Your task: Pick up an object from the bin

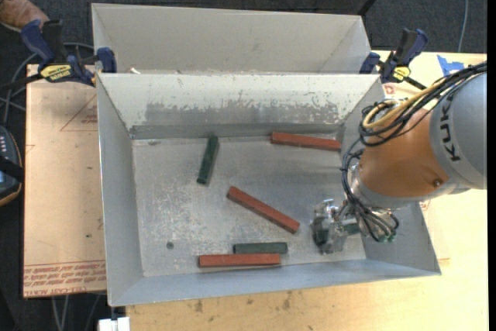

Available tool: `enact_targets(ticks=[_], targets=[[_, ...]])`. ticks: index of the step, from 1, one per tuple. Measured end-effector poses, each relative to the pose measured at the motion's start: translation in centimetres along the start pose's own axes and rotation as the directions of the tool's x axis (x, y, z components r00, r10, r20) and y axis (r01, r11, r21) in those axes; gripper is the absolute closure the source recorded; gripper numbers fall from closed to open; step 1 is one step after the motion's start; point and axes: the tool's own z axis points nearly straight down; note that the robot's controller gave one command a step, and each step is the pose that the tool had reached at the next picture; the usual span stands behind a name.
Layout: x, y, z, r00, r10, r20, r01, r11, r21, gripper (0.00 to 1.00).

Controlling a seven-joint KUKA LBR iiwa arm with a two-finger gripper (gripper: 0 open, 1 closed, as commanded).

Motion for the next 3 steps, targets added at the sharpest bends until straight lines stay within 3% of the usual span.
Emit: enact_targets(ticks=[1,2,3], targets=[[-0.1,0.0,0.0,1.0,0.0,0.003,0.0,1.0,0.0,0.0],[0.0,0.0,0.0,1.0,-0.001,0.001,0.001,1.0,0.001,1.0],[0.9,-3.2,-14.3,0.98,-0.198,0.007,0.198,0.98,0.005,1.0]])
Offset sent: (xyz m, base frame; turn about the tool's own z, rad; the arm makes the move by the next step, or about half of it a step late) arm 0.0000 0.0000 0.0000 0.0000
